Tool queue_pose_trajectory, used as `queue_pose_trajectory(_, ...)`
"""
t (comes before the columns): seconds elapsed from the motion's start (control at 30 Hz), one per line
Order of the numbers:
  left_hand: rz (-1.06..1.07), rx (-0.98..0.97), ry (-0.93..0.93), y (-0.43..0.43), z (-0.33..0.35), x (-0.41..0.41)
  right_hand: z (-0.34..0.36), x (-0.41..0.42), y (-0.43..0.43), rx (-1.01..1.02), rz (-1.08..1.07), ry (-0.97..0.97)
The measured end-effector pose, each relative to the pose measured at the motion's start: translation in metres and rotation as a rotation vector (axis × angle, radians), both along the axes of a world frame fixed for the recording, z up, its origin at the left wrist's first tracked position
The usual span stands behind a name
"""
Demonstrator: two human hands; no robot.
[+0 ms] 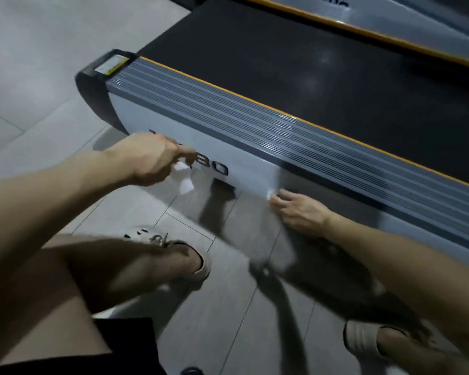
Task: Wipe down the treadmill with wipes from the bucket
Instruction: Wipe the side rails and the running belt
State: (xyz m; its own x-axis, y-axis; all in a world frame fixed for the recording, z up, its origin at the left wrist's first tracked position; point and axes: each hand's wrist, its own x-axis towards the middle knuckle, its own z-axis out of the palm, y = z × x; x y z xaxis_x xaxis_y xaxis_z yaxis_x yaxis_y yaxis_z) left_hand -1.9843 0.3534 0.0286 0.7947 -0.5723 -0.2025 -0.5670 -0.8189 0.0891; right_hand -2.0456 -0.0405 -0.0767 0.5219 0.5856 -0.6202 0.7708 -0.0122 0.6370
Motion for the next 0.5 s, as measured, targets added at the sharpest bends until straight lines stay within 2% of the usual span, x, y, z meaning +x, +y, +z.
queue_pose_trajectory(0.03, 0.032, -0.047, 0.062, 0.007, -0.006, -0.002, 0.001, 0.003, -0.008, 0.033, 0.012, 0.028)
queue_pose_trajectory(0.13, 0.172, -0.138, 0.223, 0.021, -0.03, -0.008, 0.026, 0.054, 0.028, 0.292, 0.2, -0.148)
queue_pose_trajectory(0.2, 0.198, -0.135, 0.266, 0.018, -0.04, -0.014, 0.044, 0.092, 0.078, 0.472, 0.163, -0.176)
queue_pose_trajectory(0.27, 0.208, -0.159, 0.253, 0.015, -0.044, -0.016, 0.056, 0.107, 0.113, 0.547, 0.065, -0.166)
queue_pose_trajectory(0.33, 0.192, -0.163, 0.194, 0.018, -0.049, -0.015, 0.046, 0.1, 0.106, 0.462, 0.005, -0.133)
queue_pose_trajectory(0.43, 0.165, -0.213, 0.098, 0.029, -0.059, -0.012, 0.018, 0.049, 0.058, 0.076, -0.059, 0.059)
queue_pose_trajectory(0.5, 0.182, -0.27, 0.02, 0.036, -0.067, -0.01, 0.01, 0.035, 0.042, -0.021, -0.041, 0.114)
